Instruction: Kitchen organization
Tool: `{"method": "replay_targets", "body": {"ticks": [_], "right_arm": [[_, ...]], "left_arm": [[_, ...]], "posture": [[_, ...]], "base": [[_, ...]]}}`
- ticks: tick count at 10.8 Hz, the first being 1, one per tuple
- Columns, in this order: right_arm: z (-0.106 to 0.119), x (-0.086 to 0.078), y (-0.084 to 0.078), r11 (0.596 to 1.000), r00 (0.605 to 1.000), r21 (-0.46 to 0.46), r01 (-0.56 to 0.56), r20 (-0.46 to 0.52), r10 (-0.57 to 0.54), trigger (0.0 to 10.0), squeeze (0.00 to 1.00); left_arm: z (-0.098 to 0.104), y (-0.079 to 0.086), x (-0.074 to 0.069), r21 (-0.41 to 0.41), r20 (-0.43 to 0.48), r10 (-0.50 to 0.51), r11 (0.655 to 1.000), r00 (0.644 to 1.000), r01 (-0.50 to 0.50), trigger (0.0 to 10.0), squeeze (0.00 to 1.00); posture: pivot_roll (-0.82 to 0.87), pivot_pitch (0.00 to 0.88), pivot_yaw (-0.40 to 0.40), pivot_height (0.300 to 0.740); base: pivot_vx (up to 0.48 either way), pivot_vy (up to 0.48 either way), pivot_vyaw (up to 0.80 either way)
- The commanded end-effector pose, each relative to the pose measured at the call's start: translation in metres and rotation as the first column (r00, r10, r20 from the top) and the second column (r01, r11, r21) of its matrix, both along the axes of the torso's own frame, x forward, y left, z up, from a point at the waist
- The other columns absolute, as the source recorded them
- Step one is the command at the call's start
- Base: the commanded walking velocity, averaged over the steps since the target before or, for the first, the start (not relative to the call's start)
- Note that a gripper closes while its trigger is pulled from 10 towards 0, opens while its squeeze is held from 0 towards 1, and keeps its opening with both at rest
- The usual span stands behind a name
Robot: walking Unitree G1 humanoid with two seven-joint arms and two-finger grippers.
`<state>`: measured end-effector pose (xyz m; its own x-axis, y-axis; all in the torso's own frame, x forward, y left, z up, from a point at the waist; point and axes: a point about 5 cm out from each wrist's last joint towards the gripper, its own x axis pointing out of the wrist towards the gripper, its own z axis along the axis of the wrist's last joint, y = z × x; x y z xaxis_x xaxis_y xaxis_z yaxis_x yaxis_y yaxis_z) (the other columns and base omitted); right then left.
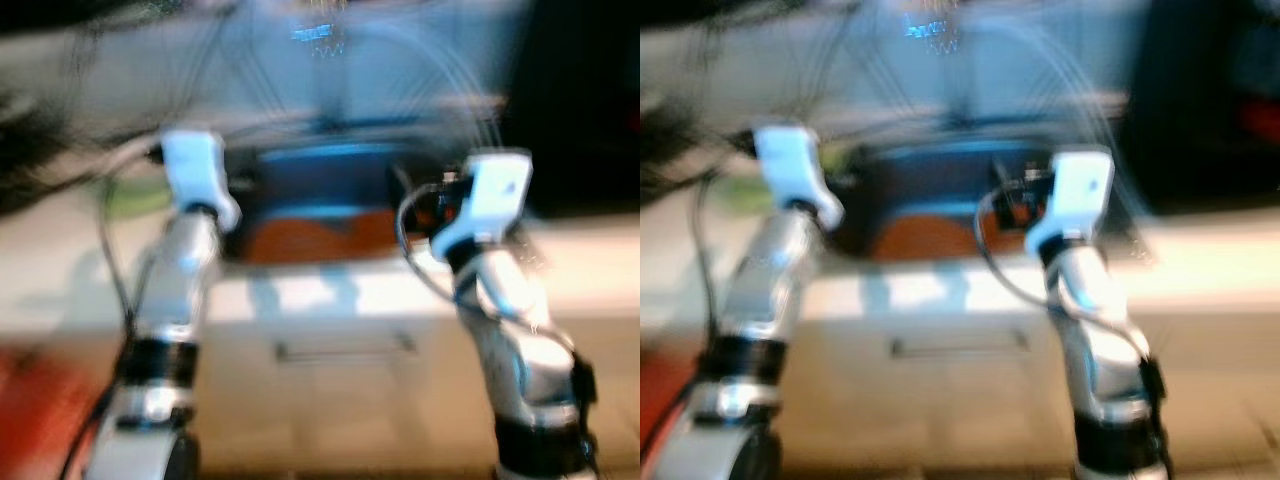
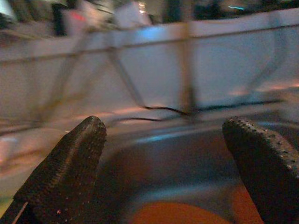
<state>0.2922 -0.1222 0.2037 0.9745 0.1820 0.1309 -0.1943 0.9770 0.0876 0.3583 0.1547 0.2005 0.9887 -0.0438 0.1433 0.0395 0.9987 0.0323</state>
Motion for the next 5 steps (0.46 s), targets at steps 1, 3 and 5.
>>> {"method": "replay_targets", "body": {"ticks": [1,3,5], "right_arm": [[0.0063,0.0018,0.0022,1.000,1.000,-0.001,-0.008,0.015,0.008,10.0,0.00],[0.0058,0.0017,0.0023,1.000,1.000,-0.001,-0.007,0.013,0.007,10.0,0.00],[0.0050,0.0013,0.0023,1.000,1.000,-0.001,-0.007,0.011,0.007,10.0,0.00]], "left_arm": [[-0.0003,-0.0019,0.0002,0.011,-0.007,-0.018,1.000,1.000,0.018,10.0,0.50],[-0.0002,0.0000,0.0013,0.009,-0.009,-0.007,1.000,1.000,0.007,10.0,0.49],[0.0004,-0.0012,0.0010,-0.002,0.001,-0.007,1.000,1.000,0.007,10.0,0.46]], "posture": [[-0.05,0.000,0.127,0.740],[-0.05,0.000,0.129,0.740],[-0.06,0.000,0.129,0.740]], "base": [[0.368,0.000,0.00],[0.442,0.000,0.00],[0.000,0.000,0.00]]}}
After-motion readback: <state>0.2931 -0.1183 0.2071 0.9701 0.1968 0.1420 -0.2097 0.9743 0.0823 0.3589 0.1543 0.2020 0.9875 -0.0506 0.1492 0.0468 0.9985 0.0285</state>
